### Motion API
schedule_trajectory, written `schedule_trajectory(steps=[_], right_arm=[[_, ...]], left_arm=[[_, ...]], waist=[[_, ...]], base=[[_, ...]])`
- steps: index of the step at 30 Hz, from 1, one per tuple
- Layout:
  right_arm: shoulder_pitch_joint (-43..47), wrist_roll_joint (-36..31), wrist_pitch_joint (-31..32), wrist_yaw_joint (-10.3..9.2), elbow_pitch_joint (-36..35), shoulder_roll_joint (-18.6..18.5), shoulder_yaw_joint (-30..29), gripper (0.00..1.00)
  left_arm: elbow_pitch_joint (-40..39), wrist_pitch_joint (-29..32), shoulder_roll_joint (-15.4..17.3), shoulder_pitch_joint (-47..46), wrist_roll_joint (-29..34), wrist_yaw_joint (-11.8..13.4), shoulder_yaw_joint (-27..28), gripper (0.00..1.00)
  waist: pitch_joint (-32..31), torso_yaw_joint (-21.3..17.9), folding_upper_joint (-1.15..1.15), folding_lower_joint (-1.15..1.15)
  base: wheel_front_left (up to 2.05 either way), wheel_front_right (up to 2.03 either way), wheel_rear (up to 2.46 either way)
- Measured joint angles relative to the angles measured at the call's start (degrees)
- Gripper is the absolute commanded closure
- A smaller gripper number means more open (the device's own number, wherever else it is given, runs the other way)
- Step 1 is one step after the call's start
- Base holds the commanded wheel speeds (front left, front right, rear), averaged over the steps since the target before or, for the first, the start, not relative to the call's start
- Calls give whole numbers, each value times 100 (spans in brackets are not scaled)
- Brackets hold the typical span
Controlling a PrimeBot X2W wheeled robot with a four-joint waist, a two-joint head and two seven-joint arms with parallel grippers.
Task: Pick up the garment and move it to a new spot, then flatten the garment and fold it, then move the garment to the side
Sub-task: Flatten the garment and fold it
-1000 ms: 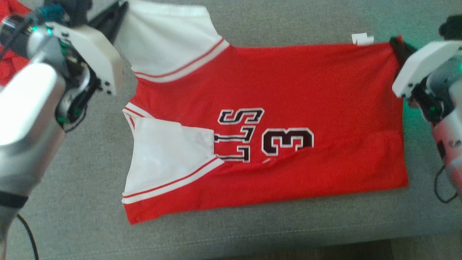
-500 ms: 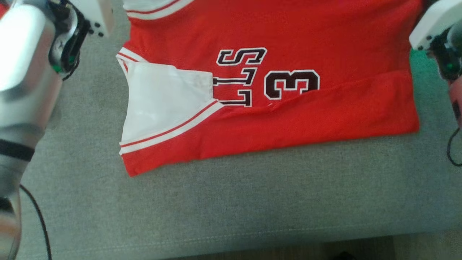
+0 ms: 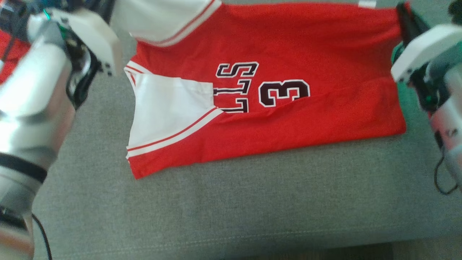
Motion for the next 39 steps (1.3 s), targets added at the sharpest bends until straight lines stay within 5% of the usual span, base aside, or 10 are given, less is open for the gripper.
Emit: schedule_trajectory(steps=[11, 23, 39], right_arm=[[990, 815, 242, 0, -814, -528, 799, 100], [1576, 1382, 1376, 0, -1588, -1211, 1566, 100], [1634, 1507, 2234, 0, -1797, -1524, 1911, 100]], left_arm=[[-1162, 420, 521, 1032, -21, -2, -334, 100], [-3236, 1440, 1562, 2522, -353, 419, -716, 100], [-4227, 2356, 1972, 3153, -1029, 543, -925, 100]], waist=[[-704, 72, 0, 0], [-1147, 112, 0, 0], [-1093, 101, 0, 0]], base=[[0, 0, 0], [0, 0, 0], [0, 0, 0]])
